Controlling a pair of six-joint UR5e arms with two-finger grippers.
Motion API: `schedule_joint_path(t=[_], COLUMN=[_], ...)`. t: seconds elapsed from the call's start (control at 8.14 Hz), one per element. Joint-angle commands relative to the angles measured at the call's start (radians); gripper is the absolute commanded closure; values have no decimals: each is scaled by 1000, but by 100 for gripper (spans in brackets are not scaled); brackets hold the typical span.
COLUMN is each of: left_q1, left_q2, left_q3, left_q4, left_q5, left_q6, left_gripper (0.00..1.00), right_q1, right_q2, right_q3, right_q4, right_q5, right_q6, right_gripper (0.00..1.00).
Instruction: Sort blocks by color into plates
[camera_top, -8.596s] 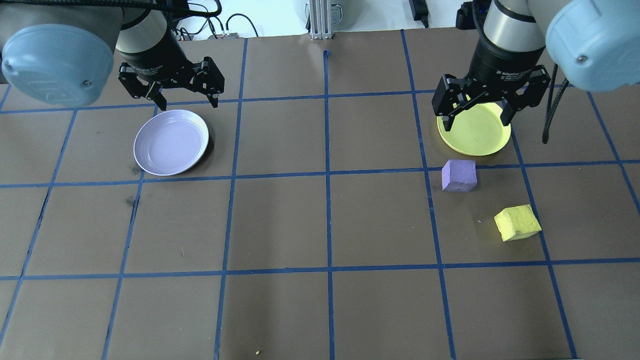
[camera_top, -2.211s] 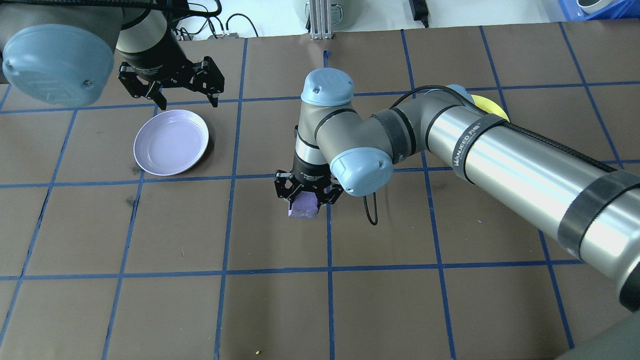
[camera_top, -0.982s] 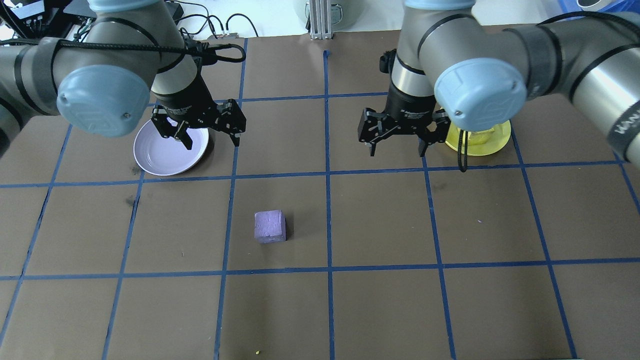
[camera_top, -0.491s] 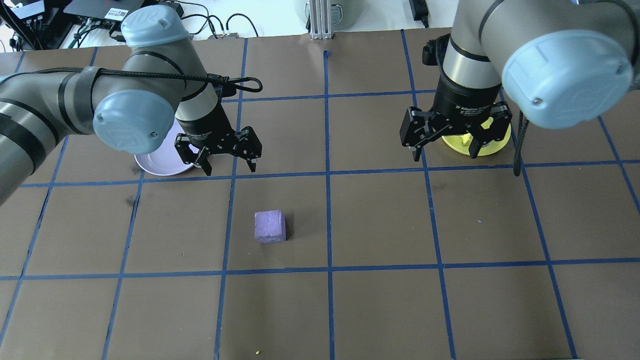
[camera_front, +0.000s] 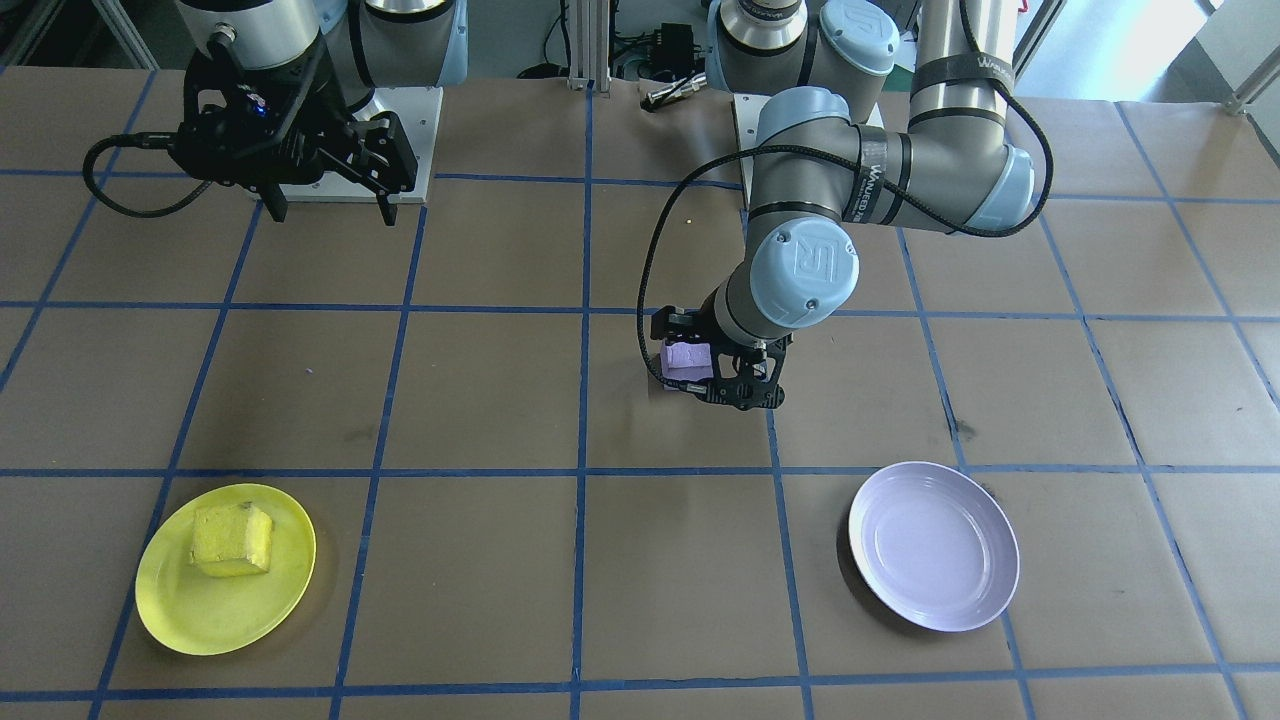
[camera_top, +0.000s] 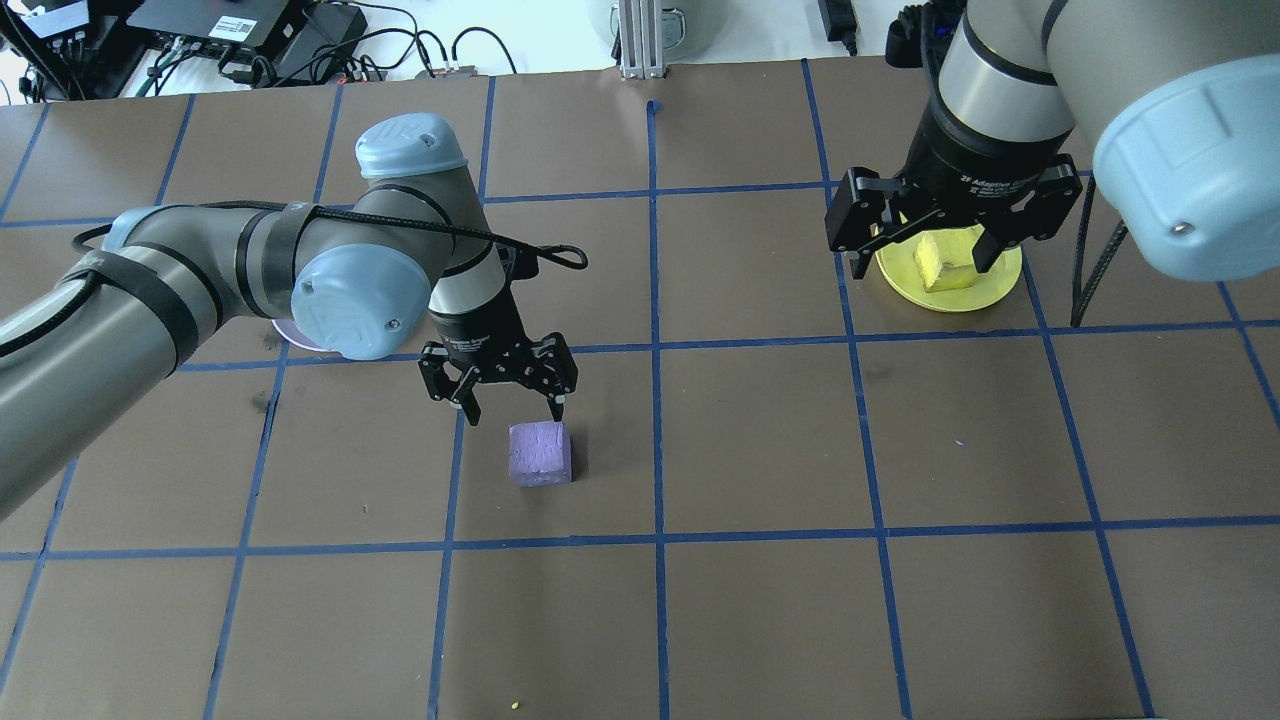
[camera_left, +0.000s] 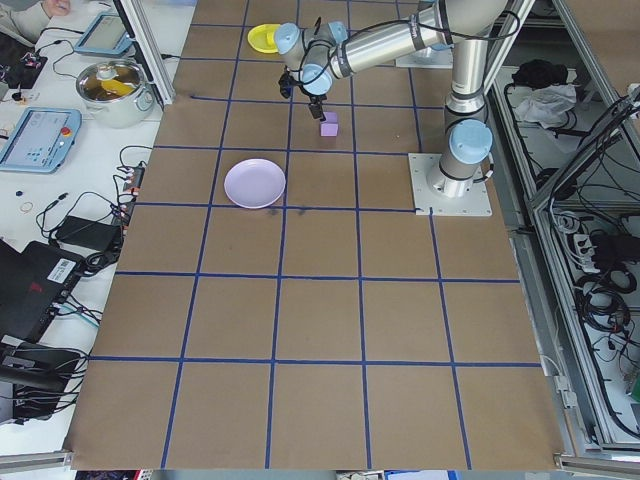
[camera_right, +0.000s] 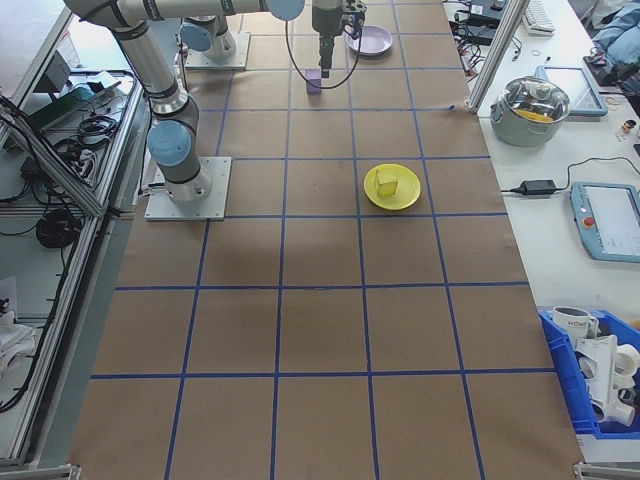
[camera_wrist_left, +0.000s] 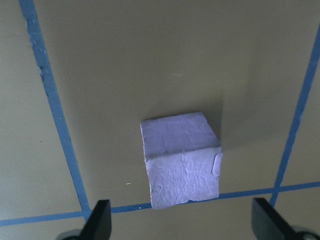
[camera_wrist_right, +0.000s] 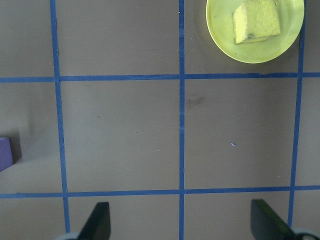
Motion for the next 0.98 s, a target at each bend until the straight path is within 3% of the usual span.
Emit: schedule_joint_path(t=[0.0,0.86], left_q1=[-4,-8], left_q2=[-13,-117], left_q3=[-38,-39], left_q4=[4,66], left_q5=[-1,-8], left_q6=[-10,-75], left_gripper=[0,2], right_q1=[0,0], right_q2=[6,6], right_q3=[8,16], right_q4=[-50,-37], right_q5=[-2,-11], right_q6=[-1,-3], right_gripper=[0,0])
